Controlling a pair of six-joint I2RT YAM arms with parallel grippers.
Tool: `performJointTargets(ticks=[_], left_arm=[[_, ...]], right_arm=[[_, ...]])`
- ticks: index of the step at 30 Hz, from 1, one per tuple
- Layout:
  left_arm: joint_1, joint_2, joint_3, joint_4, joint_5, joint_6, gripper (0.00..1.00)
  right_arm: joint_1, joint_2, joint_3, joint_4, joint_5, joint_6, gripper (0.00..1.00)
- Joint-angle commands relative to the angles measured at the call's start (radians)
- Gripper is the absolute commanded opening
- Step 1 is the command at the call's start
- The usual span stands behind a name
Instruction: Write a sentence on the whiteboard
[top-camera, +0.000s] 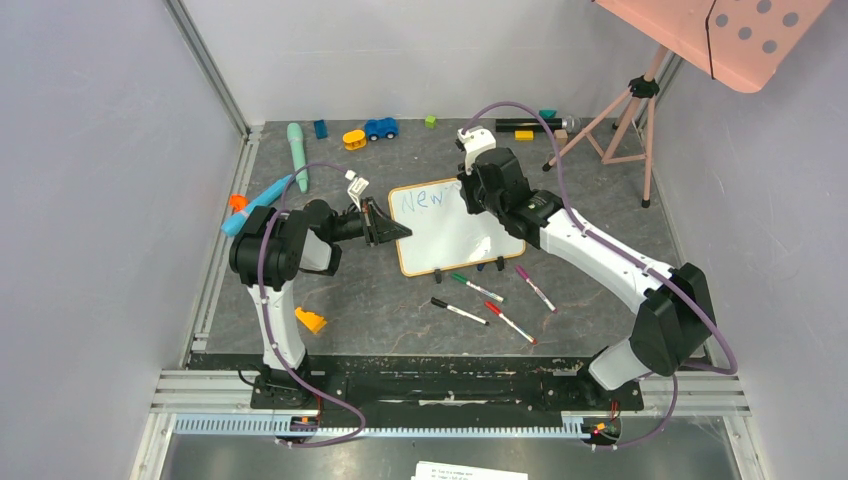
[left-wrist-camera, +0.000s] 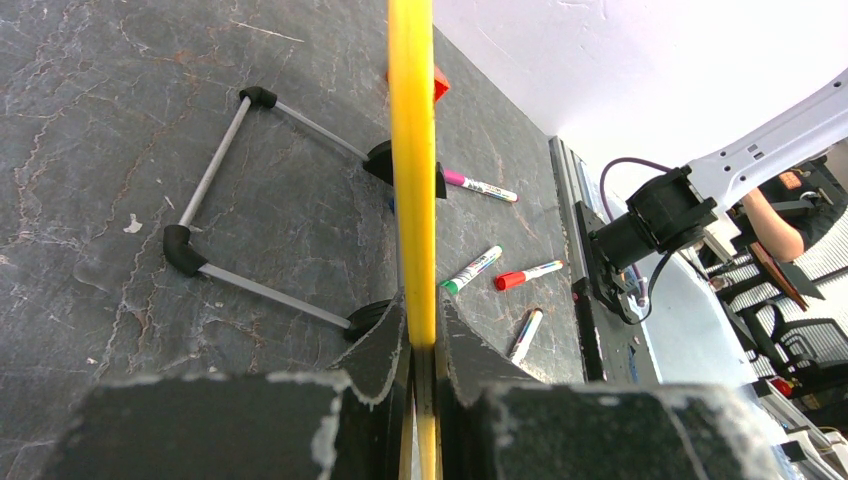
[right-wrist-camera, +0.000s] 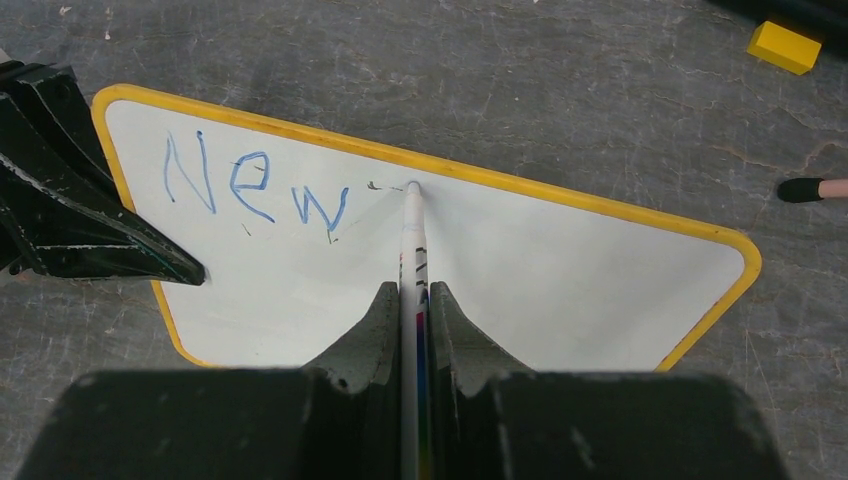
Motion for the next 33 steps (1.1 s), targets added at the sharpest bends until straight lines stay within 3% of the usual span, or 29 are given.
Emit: performJointTargets(ticks=[1, 5, 12, 21, 33], left_arm=[[-0.011, -0.027, 0.001, 0.086, 0.020, 0.069, 0.02], [-0.011, -0.029, -0.001, 0.086, 0.020, 0.073, 0.02], [-0.011, -0.028, -0.001, 0.086, 0.021, 0.073, 0.02], [-0.011, -0.029, 0.000, 0.086, 0.026, 0.073, 0.02], [-0.011, -0.031, -0.003, 0.086, 0.025, 0.073, 0.02]], right_arm=[[-0.009, 0.009, 0.036, 0.009, 0.021, 0.000, 0.00], [-0.009, 0.000, 0.024, 0.025, -0.015, -0.011, 0.00], [-0.011, 0.007, 0.040, -0.009, 0.079, 0.011, 0.00], [-0.011, -0.004, 0.024, 0.040, -0.026, 0.009, 0.00], [-0.011, -0.004, 0.035, -0.009, 0.095, 0.021, 0.00]])
